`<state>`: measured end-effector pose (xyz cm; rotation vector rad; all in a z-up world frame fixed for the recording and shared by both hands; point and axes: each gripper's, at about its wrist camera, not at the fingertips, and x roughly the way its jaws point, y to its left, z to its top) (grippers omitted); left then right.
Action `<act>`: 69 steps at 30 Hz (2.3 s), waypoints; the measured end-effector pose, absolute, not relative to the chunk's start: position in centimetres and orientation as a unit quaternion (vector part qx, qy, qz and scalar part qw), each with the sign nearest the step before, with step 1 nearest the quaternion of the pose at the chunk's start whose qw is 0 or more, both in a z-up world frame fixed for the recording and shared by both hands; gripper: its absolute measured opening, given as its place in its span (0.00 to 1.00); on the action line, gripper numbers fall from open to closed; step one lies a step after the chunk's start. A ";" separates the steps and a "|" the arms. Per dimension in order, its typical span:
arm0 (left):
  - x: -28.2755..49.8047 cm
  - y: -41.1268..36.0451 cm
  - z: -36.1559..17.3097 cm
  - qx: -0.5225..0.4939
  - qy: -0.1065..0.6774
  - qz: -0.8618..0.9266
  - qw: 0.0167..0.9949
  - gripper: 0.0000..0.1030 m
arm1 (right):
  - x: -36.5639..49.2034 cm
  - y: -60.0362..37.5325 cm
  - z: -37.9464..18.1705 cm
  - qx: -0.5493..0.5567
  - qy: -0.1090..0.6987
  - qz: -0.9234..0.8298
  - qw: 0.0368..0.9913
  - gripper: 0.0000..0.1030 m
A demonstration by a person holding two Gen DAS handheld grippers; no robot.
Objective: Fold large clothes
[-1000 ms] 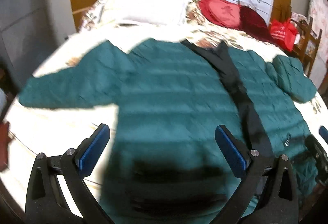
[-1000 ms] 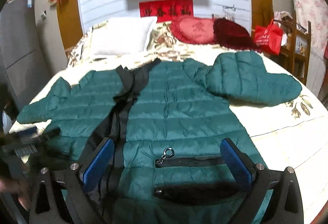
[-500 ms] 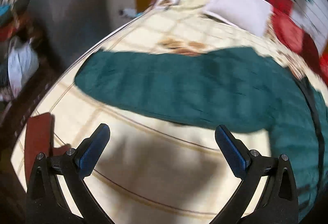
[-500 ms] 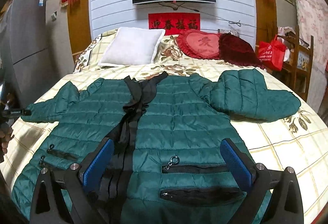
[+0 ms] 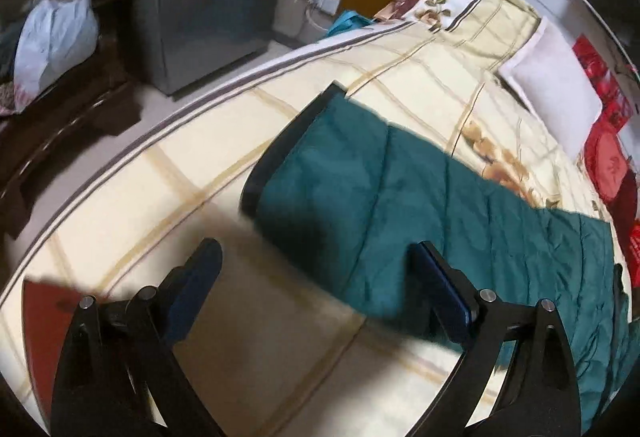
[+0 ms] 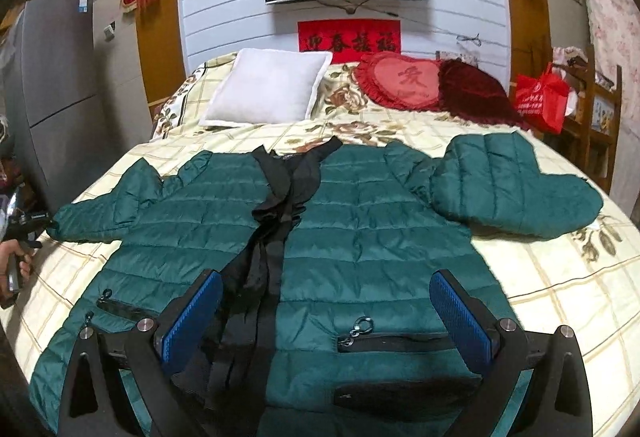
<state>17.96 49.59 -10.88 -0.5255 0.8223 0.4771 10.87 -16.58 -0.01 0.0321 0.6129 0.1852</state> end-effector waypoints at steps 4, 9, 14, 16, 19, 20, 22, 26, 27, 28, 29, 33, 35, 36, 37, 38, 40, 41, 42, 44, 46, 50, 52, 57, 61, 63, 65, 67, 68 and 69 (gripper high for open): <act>19.0 50.1 -11.0 -0.286 0.358 0.178 0.871 0.91 | 11.0 -15.6 -0.1 -0.001 0.302 0.099 0.948 1.00; 19.1 51.3 -11.4 -0.318 0.321 0.175 0.875 0.61 | 10.9 -14.5 -0.2 -0.020 0.298 0.104 0.949 1.00; 19.5 52.1 -11.3 -0.316 0.334 0.202 0.865 0.20 | 10.9 -14.1 -0.2 -0.028 0.295 0.107 0.949 1.00; 19.4 51.8 -10.9 -0.305 0.331 0.206 0.869 0.13 | 10.9 -14.1 -0.3 -0.029 0.296 0.106 0.949 1.00; 18.8 50.5 -9.4 -0.271 0.318 0.212 0.884 0.09 | 11.0 -14.4 -0.2 -0.023 0.295 0.102 0.950 1.00; 18.6 50.0 -8.7 -0.266 0.309 0.212 0.888 0.09 | 11.0 -14.5 -0.2 -0.022 0.294 0.100 0.950 1.00; 17.9 48.7 -6.7 -0.251 0.289 0.206 0.900 0.08 | 10.9 -14.8 -0.1 -0.020 0.293 0.097 0.951 1.00; 17.2 45.2 -3.1 -0.242 0.264 0.158 0.920 0.08 | 10.8 -15.5 0.0 -0.020 0.294 0.085 0.952 1.00; 17.2 43.7 -1.9 -0.241 0.258 0.136 0.926 0.08 | 10.8 -15.6 0.0 -0.019 0.295 0.082 0.952 1.00; 17.2 42.8 -1.3 -0.239 0.256 0.126 0.928 0.08 | 10.8 -16.0 -0.1 -0.016 0.297 0.079 0.952 1.00; 17.4 41.0 -0.3 -0.233 0.252 0.106 0.933 0.08 | 10.7 -16.3 -0.1 -0.014 0.298 0.077 0.951 1.00; 18.6 34.2 2.6 -0.222 0.244 0.039 0.943 0.08 | 10.6 -17.7 -0.2 -0.010 0.304 0.063 0.950 1.00; 19.1 31.2 3.7 -0.222 0.239 0.006 0.945 0.08 | 10.4 -18.7 -0.1 -0.006 0.304 0.056 0.951 1.00; 19.5 28.8 4.3 -0.229 0.235 -0.019 0.944 0.08 | 10.4 -19.1 -0.1 -0.004 0.304 0.053 0.951 1.00; 19.8 27.4 4.6 -0.234 0.235 -0.035 0.943 0.08 | 10.3 -19.6 -0.1 -0.001 0.306 0.051 0.951 1.00; 20.3 24.9 4.8 -0.238 0.237 -0.060 0.940 0.08 | 10.3 -20.1 -0.2 0.000 0.308 0.047 0.950 1.00; 20.9 21.0 4.9 -0.237 0.241 -0.091 0.937 0.08 | 10.3 -21.0 -0.3 0.007 0.314 0.042 0.948 1.00; 21.3 18.4 4.6 -0.235 0.245 -0.112 0.934 0.08 | 10.3 -21.3 -0.3 0.011 0.317 0.040 0.947 1.00; 21.8 16.2 4.1 -0.236 0.250 -0.128 0.930 0.08 | 10.3 -21.6 -0.4 0.013 0.319 0.039 0.947 1.00; 22.8 12.5 2.7 -0.240 0.266 -0.150 0.921 0.08 | 10.4 -22.1 -0.5 0.014 0.324 0.032 0.945 1.00; 24.1 9.8 0.8 -0.241 0.287 -0.163 0.913 0.08 | 10.3 -22.5 -0.6 0.014 0.328 0.029 0.944 1.00; 25.0 6.6 -3.2 -0.248 0.317 -0.181 0.897 0.08 | 10.4 -22.6 -0.7 0.017 0.331 0.030 0.943 1.00; 24.8 6.0 -4.5 -0.245 0.329 -0.182 0.894 0.08 | 10.9 -22.3 -0.6 0.018 0.329 0.038 0.943 1.00; 24.3 5.6 -5.3 -0.229 0.350 -0.165 0.893 0.09 | 15.0 -20.7 0.0 0.033 0.330 0.065 0.941 1.00; 24.0 5.7 -5.7 -0.227 0.361 -0.168 0.889 0.09 | 20.1 -19.0 -0.4 0.076 0.351 0.079 0.930 1.00; 24.2 5.3 -5.9 -0.216 0.371 -0.167 0.887 0.09 | 21.8 -18.0 -0.4 0.089 0.354 0.079 0.928 1.00; 24.2 4.9 -6.0 -0.207 0.380 -0.171 0.885 0.09 | 23.9 -16.7 -0.3 0.111 0.357 0.093 0.923 1.00; 24.0 4.1 -6.0 -0.193 0.395 -0.180 0.880 0.25 | 24.9 -16.2 -0.6 0.156 0.360 0.124 0.911 1.00; 23.9 3.7 -5.9 -0.189 0.403 -0.188 0.876 0.45 | 25.1 -16.2 -1.0 0.191 0.354 0.148 0.904 1.00; 23.5 3.5 -5.7 -0.189 0.400 -0.194 0.876 0.59 | 25.1 -16.1 -1.4 0.204 0.348 0.151 0.903 1.00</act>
